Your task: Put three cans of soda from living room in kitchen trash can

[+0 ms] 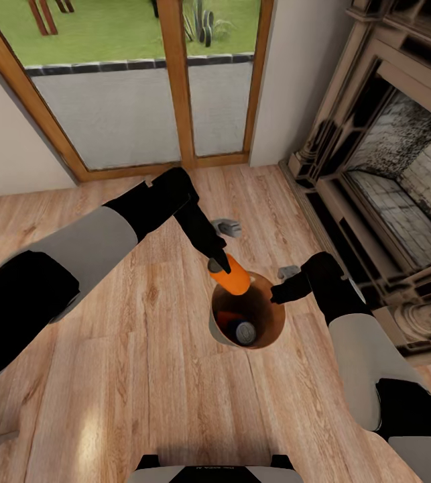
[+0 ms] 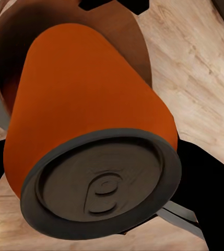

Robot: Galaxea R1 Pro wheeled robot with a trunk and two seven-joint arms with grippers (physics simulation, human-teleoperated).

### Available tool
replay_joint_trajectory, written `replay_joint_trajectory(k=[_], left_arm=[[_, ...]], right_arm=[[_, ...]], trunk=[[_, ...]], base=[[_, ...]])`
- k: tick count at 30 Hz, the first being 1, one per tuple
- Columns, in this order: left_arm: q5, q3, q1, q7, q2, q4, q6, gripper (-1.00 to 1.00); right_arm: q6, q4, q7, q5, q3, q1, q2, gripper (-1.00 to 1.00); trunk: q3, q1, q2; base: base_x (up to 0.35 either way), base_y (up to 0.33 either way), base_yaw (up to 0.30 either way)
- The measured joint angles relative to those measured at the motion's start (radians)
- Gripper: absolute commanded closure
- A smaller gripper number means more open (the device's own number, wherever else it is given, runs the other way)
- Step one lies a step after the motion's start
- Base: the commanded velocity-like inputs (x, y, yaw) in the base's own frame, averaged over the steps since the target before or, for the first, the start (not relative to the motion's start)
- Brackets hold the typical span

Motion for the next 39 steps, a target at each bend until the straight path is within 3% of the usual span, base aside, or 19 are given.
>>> replay_joint_trajectory(k=[8, 9, 12, 16, 19, 23, 28, 39], left_arm=[[-0.01, -0.004, 0.017, 0.0, -0.016, -0.002, 0.0, 1.0], [-0.033, -0.004, 0.027, 0.0, -0.019, -0.006, 0.0, 1.0], [-0.067, -0.004, 0.057, 0.0, -0.021, -0.035, 0.0, 1.0], [-0.131, -0.004, 0.102, 0.0, -0.021, -0.053, 0.0, 1.0], [-0.161, -0.004, 0.126, 0.0, -0.022, -0.057, 0.0, 1.0], [-0.173, -0.004, 0.142, 0.0, -0.023, -0.059, 0.0, 1.0], [-0.228, -0.004, 0.166, 0.0, -0.022, -0.06, 0.0, 1.0], [-0.247, -0.004, 0.185, 0.0, -0.021, -0.065, 0.0, 1.0]], right_arm=[[0.0, -0.001, 0.0, -0.001, 0.002, -0.012, 0.005, 1.0], [-0.01, -0.001, -0.002, 0.014, 0.004, -0.014, 0.016, 1.0], [0.005, -0.002, 0.001, -0.008, 0.011, -0.016, 0.036, 1.0], [-0.004, -0.003, -0.001, 0.005, 0.016, -0.038, 0.044, 1.0], [-0.005, -0.003, -0.001, 0.008, 0.018, -0.044, 0.052, 1.0], [0.003, -0.003, 0.001, -0.005, 0.028, -0.047, 0.062, 1.0], [0.001, -0.003, 0.0, 0.001, 0.044, -0.048, 0.067, 1.0], [-0.001, -0.003, 0.0, 0.002, 0.053, -0.048, 0.078, 1.0]], trunk=[[0.0, 0.0, 0.0], [0.0, 0.0, 0.0], [0.0, 0.0, 0.0], [0.0, 0.0, 0.0], [0.0, 0.0, 0.0], [0.0, 0.0, 0.0], [0.0, 0.0, 0.0], [0.0, 0.0, 0.0]], base=[[0.0, 0.0, 0.0], [0.0, 0.0, 0.0], [0.0, 0.0, 0.0], [0.0, 0.0, 0.0], [0.0, 0.0, 0.0], [0.0, 0.0, 0.0], [0.0, 0.0, 0.0], [0.0, 0.0, 0.0]])
